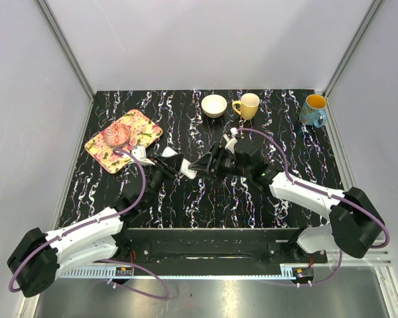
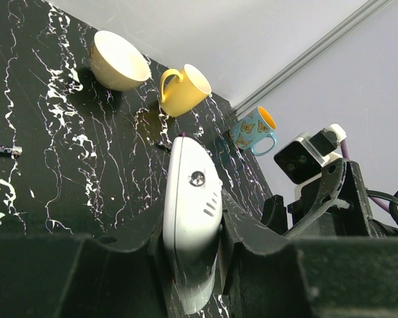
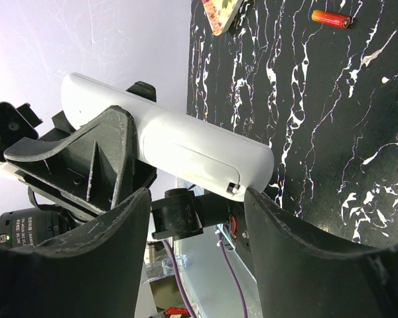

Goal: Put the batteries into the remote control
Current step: Remove the battery cover from the remote control.

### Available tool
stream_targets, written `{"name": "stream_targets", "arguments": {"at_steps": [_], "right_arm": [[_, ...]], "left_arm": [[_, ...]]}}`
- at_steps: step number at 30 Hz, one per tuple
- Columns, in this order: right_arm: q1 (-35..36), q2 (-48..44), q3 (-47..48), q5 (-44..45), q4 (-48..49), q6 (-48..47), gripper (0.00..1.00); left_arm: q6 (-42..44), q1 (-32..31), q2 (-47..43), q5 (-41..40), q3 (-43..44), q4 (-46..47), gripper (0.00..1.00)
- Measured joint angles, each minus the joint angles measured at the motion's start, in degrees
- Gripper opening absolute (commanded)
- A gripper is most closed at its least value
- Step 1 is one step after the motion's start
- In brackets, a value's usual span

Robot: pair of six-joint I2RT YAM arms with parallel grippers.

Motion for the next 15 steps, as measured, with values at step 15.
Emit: {"name": "stream_targets", "arguments": {"at_steps": [15], "right_arm": [[0.00,0.00,0.00,0.02,0.46,0.39,0.65]], "left_arm": [[-1.40,-0.46,0.37,-1.14,0.13,-1.14,0.00]]}}
